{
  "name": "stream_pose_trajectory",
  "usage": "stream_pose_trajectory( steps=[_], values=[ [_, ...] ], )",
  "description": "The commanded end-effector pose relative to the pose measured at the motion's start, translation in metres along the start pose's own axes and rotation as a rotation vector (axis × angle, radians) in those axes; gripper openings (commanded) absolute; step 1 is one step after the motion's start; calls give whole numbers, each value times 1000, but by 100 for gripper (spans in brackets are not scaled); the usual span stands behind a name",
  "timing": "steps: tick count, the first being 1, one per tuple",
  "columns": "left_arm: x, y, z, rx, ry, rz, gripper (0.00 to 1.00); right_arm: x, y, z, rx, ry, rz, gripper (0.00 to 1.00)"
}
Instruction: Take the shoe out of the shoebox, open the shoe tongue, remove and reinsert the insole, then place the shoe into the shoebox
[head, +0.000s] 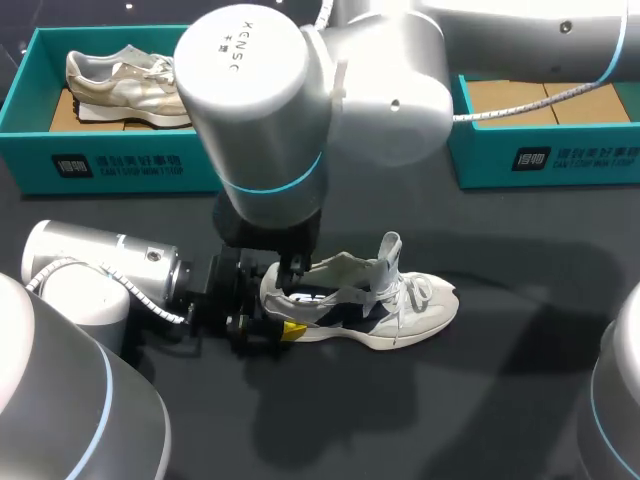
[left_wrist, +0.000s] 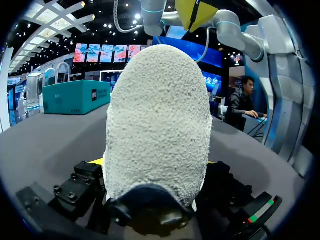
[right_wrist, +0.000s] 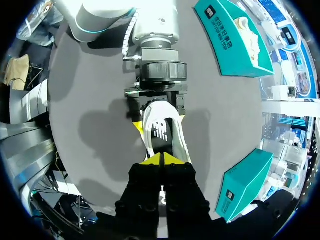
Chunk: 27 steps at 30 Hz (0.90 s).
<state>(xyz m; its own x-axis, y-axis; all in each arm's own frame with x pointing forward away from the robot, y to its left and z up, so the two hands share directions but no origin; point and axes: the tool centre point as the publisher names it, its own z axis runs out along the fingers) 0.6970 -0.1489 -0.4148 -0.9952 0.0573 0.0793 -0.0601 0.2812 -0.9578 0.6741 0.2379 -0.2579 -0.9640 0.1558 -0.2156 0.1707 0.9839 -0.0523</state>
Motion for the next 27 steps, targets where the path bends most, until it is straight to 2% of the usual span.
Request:
stream_pose_trajectory(
  steps=[1,2,6,12,15,27],
  values=[
    [2,3,0,-1,0,-1,0,-3,-3,1,-7,8,-5,0],
    [2,3,0,-1,0,-1,0,-3,-3,1,-7,8,-5,0],
    [2,3,0,-1,0,-1,0,-4,2,24,-19,26,-25,0],
    [2,3,0,-1,0,-1,0,-6,-1,49,-32,66,-7,0],
    [2,3,0,-1,0,-1,0,-5,-8,58,-100,52,38,0],
    [2,3,0,-1,0,-1,0,-5,-8,58,-100,52,38,0]
  ],
)
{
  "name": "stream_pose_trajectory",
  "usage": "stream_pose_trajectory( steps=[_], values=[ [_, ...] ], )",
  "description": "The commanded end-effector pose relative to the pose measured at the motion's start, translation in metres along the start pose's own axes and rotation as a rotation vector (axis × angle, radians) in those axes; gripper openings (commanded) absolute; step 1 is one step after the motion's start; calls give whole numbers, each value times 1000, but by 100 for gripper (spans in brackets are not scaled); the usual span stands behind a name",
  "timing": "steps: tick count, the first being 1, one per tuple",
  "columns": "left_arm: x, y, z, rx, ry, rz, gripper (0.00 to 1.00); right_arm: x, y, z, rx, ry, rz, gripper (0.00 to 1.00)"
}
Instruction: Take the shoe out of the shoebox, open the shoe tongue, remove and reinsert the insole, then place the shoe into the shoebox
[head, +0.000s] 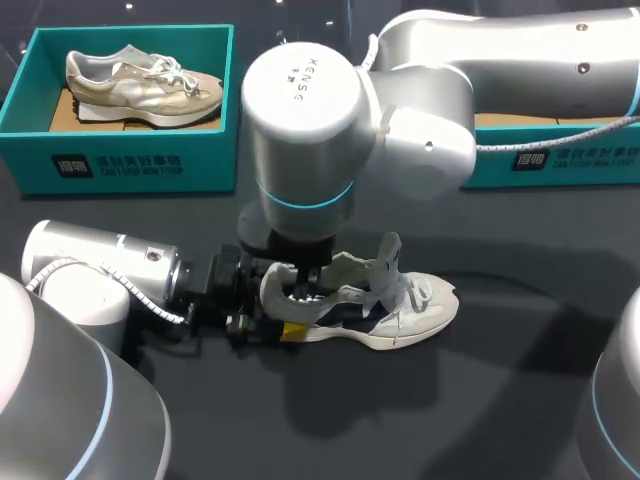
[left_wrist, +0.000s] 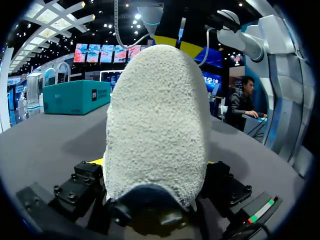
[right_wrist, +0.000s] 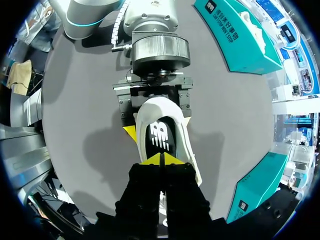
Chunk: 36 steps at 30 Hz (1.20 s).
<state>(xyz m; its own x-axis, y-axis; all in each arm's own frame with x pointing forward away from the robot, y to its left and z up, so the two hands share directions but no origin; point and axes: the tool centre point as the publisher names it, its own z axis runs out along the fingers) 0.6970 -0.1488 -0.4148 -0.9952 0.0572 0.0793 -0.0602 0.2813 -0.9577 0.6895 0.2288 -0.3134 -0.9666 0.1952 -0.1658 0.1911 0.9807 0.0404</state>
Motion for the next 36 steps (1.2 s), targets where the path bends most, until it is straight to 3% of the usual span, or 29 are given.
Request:
stream_pose_trajectory(
  steps=[1,12,20,29,32,36],
  values=[
    [2,3,1,0,0,-1,0,-1,-2,4,-12,1,-6,0],
    [2,3,1,0,0,-1,0,-11,-6,38,-41,37,-20,0],
    [2,3,1,0,0,-1,0,-15,-13,60,-20,77,10,0],
    [2,3,1,0,0,-1,0,-20,-23,72,-3,89,43,0],
    [2,3,1,0,0,-1,0,-20,-25,74,2,93,51,15],
    [2,3,1,0,0,-1,0,-20,-29,78,2,103,68,24]
  ],
)
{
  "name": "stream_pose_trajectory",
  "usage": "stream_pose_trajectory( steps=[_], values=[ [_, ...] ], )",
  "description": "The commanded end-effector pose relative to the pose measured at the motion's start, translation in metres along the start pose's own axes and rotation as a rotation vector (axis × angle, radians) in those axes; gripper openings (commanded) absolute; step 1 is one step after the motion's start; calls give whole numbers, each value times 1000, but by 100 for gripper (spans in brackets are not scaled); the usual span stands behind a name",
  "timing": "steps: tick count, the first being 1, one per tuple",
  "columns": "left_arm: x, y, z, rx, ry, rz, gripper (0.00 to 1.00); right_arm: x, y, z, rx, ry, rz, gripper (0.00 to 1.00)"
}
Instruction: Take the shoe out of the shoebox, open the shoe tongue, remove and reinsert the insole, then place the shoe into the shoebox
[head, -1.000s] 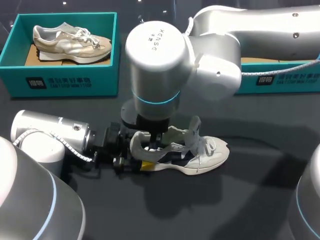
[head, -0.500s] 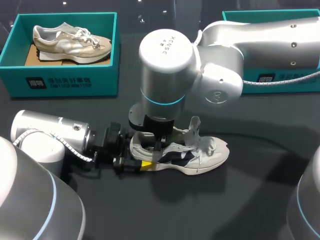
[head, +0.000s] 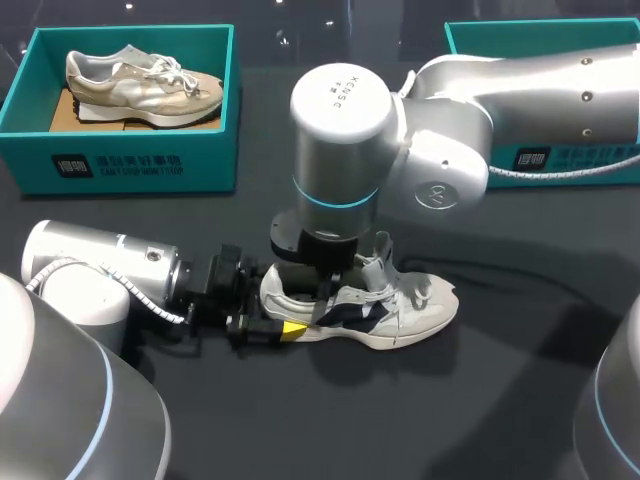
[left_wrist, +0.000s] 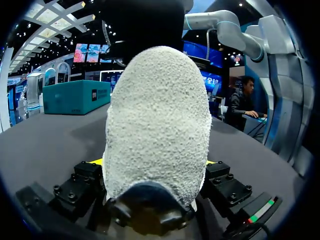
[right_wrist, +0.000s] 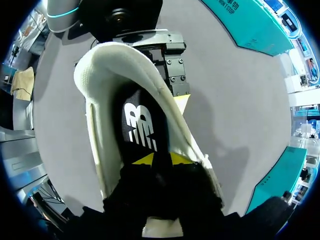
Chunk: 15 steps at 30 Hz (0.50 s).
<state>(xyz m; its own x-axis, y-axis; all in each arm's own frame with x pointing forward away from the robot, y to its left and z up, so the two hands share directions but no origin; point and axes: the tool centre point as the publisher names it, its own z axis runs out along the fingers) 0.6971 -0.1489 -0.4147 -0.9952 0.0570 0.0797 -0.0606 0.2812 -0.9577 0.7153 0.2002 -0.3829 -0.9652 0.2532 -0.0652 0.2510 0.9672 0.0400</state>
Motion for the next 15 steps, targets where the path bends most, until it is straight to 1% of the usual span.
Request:
stream_pose_trajectory(
  steps=[1,3,7,9,13,15],
  values=[
    [2,3,0,-1,0,0,0,-1,-4,5,-6,6,11,25],
    [2,3,0,-1,0,0,0,-1,-5,6,-4,10,17,29],
    [2,3,0,-1,0,0,0,-2,-8,10,14,24,21,31],
    [2,3,0,-1,0,0,0,-2,-9,14,25,38,20,37],
    [2,3,0,-1,0,0,0,-3,-12,20,35,70,11,40],
    [2,3,0,-1,0,0,0,-2,-12,24,47,94,0,43]
  ],
)
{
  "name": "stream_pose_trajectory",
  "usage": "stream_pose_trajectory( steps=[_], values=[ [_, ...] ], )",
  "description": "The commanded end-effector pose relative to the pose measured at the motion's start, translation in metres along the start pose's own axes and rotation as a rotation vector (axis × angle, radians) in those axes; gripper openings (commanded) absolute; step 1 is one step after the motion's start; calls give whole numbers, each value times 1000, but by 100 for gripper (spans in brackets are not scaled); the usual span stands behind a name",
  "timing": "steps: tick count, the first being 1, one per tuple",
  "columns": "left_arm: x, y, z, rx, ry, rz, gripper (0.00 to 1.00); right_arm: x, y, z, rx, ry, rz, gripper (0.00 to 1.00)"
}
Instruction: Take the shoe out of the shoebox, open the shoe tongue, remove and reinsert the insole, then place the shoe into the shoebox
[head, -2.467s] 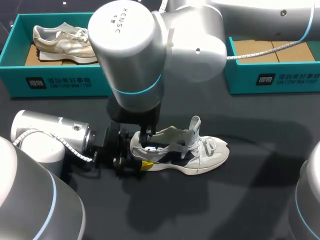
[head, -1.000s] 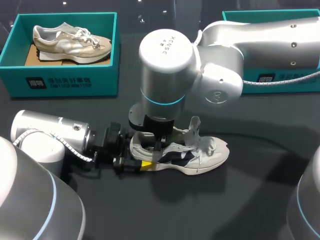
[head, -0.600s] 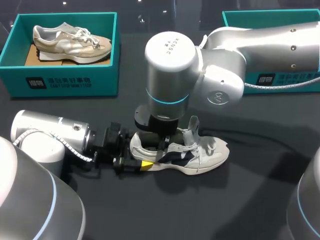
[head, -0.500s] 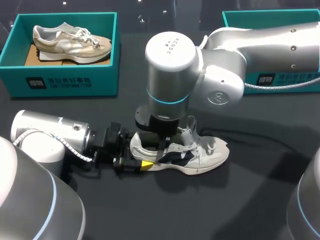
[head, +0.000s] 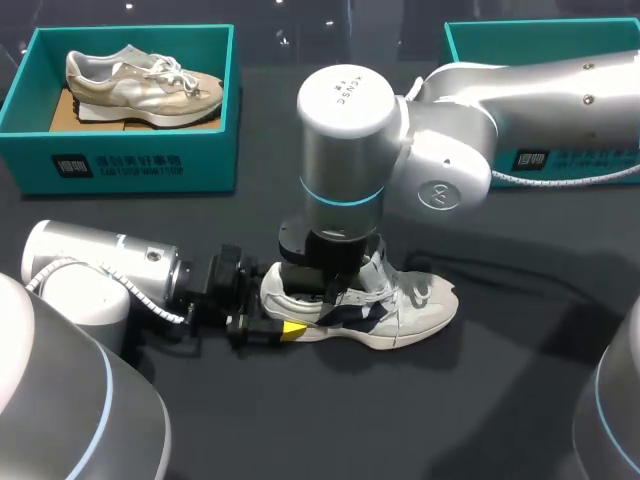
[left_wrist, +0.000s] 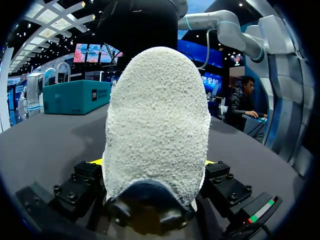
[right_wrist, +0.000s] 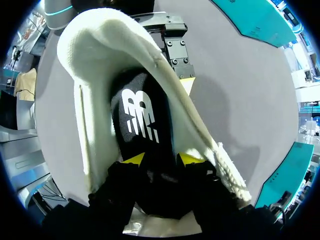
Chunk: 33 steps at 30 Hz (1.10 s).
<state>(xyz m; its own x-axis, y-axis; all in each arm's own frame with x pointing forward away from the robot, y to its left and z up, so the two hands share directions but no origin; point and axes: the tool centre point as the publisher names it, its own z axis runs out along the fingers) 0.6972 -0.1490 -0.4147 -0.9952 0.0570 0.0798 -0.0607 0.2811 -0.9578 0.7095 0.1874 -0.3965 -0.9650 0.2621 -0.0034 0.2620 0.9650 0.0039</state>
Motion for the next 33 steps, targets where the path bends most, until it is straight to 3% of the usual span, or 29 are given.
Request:
stream_pose_trajectory(
  steps=[1,4,6,10,16,24,33],
  values=[
    [2,3,0,-1,0,0,0,-6,3,13,12,43,-16,44],
    [2,3,0,-1,0,0,0,-3,4,19,9,61,-31,41],
    [2,3,0,-1,0,0,0,1,4,23,7,76,-44,33],
    [2,3,0,-1,0,0,0,11,0,30,2,108,-52,0],
    [2,3,0,-1,0,0,0,23,-10,30,-9,119,-40,0],
    [2,3,0,-1,0,0,0,26,-20,21,-40,94,-19,0],
    [2,3,0,-1,0,0,0,23,-33,-9,-140,22,-19,0]
  ],
)
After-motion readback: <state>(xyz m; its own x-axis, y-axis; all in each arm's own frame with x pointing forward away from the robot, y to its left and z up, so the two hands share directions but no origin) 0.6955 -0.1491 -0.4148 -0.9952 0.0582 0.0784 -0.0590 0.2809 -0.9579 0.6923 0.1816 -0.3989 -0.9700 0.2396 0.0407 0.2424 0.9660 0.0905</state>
